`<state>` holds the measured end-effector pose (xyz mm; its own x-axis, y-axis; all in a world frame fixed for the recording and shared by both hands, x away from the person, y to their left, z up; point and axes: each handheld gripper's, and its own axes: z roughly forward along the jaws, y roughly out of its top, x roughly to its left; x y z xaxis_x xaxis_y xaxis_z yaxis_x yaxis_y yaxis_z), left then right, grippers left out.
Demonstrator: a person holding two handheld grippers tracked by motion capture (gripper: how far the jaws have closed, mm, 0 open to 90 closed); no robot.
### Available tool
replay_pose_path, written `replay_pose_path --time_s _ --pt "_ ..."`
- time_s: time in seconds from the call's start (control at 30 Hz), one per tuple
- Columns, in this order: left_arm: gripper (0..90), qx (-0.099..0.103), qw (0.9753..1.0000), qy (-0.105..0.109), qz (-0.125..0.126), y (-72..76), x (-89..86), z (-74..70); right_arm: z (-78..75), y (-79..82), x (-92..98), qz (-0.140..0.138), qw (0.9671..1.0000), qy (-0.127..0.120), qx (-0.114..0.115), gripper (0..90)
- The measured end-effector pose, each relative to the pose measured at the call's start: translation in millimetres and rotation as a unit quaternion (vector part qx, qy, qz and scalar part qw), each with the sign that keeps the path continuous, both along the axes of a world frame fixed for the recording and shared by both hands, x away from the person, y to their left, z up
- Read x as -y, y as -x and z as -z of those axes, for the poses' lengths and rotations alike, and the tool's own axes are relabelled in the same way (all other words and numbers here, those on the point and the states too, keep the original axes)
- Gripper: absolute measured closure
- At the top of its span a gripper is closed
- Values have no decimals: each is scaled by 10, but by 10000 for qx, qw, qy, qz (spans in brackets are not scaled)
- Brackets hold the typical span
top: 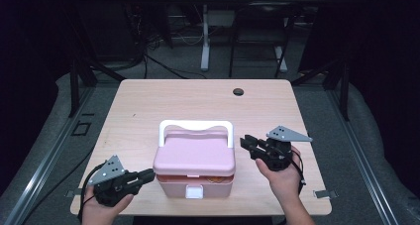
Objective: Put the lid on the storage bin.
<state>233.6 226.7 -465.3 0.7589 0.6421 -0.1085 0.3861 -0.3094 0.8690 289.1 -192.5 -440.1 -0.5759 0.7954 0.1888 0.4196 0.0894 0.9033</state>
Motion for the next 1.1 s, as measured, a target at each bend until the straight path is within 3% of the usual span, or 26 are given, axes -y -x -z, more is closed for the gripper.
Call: replay_pose_path --time_s 1.1 --pt "831 -141 9998 -143 68 8 13 123 21 -4 36 49 10000 -5 -16 738"
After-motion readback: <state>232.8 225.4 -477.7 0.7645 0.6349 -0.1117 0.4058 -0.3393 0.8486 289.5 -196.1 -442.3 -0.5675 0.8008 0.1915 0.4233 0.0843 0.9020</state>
